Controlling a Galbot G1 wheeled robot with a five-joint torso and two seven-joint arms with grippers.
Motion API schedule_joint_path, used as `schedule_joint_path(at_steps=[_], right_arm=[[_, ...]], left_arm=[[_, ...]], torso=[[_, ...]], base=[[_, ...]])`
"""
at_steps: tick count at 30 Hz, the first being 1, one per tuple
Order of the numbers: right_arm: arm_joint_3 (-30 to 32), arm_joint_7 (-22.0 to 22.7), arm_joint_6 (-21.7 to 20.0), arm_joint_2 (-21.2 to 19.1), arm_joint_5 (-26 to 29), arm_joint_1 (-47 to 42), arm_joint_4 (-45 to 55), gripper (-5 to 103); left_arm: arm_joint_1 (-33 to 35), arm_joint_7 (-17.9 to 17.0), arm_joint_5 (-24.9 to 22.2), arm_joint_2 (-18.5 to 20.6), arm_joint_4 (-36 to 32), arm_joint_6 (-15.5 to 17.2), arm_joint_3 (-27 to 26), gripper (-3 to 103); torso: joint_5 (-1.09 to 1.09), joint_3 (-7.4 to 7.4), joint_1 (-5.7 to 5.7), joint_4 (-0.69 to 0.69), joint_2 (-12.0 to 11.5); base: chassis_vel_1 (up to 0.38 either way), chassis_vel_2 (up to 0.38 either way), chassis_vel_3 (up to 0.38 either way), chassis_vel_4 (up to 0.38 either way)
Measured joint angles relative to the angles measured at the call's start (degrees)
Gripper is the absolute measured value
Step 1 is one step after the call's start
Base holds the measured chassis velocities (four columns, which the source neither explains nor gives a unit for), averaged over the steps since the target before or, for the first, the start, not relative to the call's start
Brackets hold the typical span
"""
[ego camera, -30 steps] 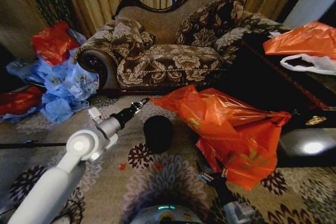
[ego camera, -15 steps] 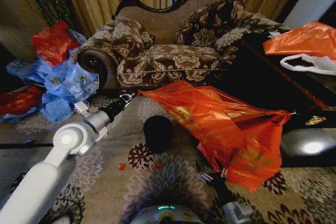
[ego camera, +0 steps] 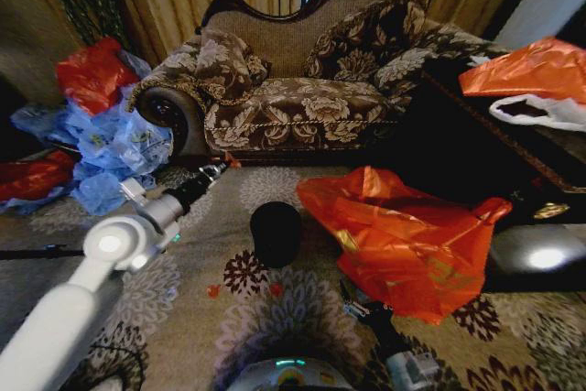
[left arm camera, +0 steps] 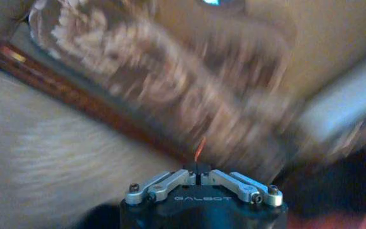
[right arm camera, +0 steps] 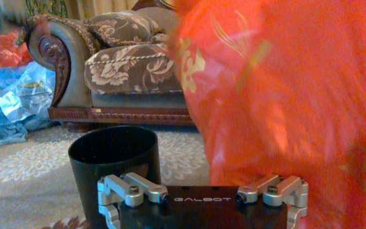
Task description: Place a garbage bag over the trash bin.
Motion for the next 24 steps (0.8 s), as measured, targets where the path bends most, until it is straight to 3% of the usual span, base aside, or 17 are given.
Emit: schedule_joint_path(at_steps=[1, 2, 3, 4, 5, 6, 11, 13, 15, 16, 17, 18, 19, 20, 22, 23, 24], right_arm=[[-0.03, 0.01, 0.08, -0.04, 0.01, 0.11, -0.20, 100], [-0.05, 0.03, 0.20, -0.06, 0.01, 0.23, -0.46, 100], [-0.04, 0.05, 0.34, -0.08, 0.05, 0.36, -0.66, 100], [-0.04, 0.05, 0.34, -0.08, 0.05, 0.36, -0.66, 100], [0.01, 0.11, 0.40, -0.06, 0.18, 0.50, -0.79, 100], [0.13, 0.24, 0.40, -0.06, 0.37, 0.59, -0.92, 100], [0.33, 0.56, 0.41, -0.21, 0.84, 0.88, -1.32, 100], [0.33, 0.78, 0.36, -0.42, 1.04, 1.19, -1.65, 100], [0.30, 0.94, 0.18, -0.64, 1.24, 1.55, -1.90, 100], [0.30, 0.94, 0.18, -0.64, 1.24, 1.55, -1.90, 100], [0.29, 0.97, 0.10, -0.77, 1.31, 1.69, -2.02, 100], [0.31, 0.99, 0.05, -0.93, 1.46, 1.94, -2.33, 100], [0.42, 1.04, 0.05, -1.01, 1.57, 2.07, -2.57, 100], [0.42, 1.04, 0.05, -1.01, 1.57, 2.07, -2.57, 100], [0.79, 1.09, 0.12, -1.21, 1.78, 2.38, -3.30, 100], [1.17, 1.16, 0.29, -1.46, 1.93, 2.66, -4.12, 100], [1.17, 1.16, 0.29, -1.46, 1.93, 2.66, -4.12, 100]], left_arm=[[0.72, 3.35, 6.95, 1.02, 1.67, 3.33, 1.92, -3], [1.38, 8.96, 15.77, 2.05, 3.86, 5.22, 4.28, 2], [1.07, 10.88, 19.21, 2.08, 4.73, 6.17, 5.47, 8], [1.07, 10.88, 19.21, 2.08, 4.73, 6.17, 5.47, 8], [-0.24, 8.25, 18.49, 1.31, 4.71, 8.77, 6.26, 13], [-0.55, 9.12, 20.45, 0.87, 4.96, 9.17, 6.58, 18], [-0.87, 11.22, 21.27, 0.22, 4.14, 9.16, 6.76, 29], [-1.75, 10.68, 19.09, -0.22, 3.64, 8.80, 6.77, 40], [-3.43, 10.16, 13.15, -0.59, 3.48, 7.79, 6.90, 51], [-3.43, 10.16, 13.15, -0.59, 3.48, 7.79, 6.90, 51], [-5.00, 9.06, 8.13, -0.87, 3.34, 7.03, 7.19, 56], [-7.66, 6.12, -1.09, -1.39, 3.28, 6.35, 8.15, 61], [-9.65, 3.39, -6.56, -1.94, 3.42, 6.18, 9.05, 61], [-9.65, 3.39, -6.56, -1.94, 3.42, 6.18, 9.05, 61], [-15.19, -2.75, -17.09, -3.61, 4.77, 5.96, 12.12, 72], [-20.24, -5.70, -21.56, -5.50, 6.94, 5.36, 16.45, 78], [-20.24, -5.70, -21.56, -5.50, 6.94, 5.36, 16.45, 78]], torso=[[0.02, 0.00, 0.00, 0.01, 0.00], [0.01, 0.00, 0.00, 0.02, 0.00], [-0.05, 0.01, 0.00, 0.04, -0.01], [-0.05, 0.01, 0.00, 0.04, -0.01], [0.01, 0.00, 0.00, 0.02, 0.00], [0.02, 0.00, 0.00, 0.00, 0.00], [0.03, 0.00, 0.00, 0.03, 0.00], [0.01, 0.00, 0.00, 0.02, 0.00], [0.00, 0.00, 0.00, 0.02, 0.00], [0.00, 0.00, 0.00, 0.02, 0.00], [0.00, 0.00, 0.00, 0.02, 0.00], [0.03, 0.00, 0.00, 0.03, 0.00], [0.02, 0.00, 0.00, 0.04, 0.00], [0.02, 0.00, 0.00, 0.04, 0.00], [0.03, 0.00, 0.00, 0.02, 0.00], [0.03, 0.00, 0.00, 0.01, 0.00], [0.03, 0.00, 0.00, 0.01, 0.00]], base=[[0.000, 0.000, 0.000, 0.000], [0.000, 0.000, 0.000, 0.000], [0.000, 0.000, 0.000, 0.000], [0.000, 0.000, 0.000, 0.000], [0.000, 0.000, 0.000, 0.000], [0.000, 0.000, 0.000, 0.000], [0.000, 0.000, 0.000, 0.000], [0.000, 0.000, 0.000, 0.000], [0.000, 0.000, 0.000, 0.000], [0.000, 0.000, 0.000, 0.000], [0.000, 0.000, 0.000, 0.000], [0.000, 0.000, 0.000, 0.000], [0.000, 0.000, 0.000, 0.000], [0.000, 0.000, 0.000, 0.000], [0.000, 0.000, 0.000, 0.000], [0.000, 0.000, 0.000, 0.000], [0.000, 0.000, 0.000, 0.000]])
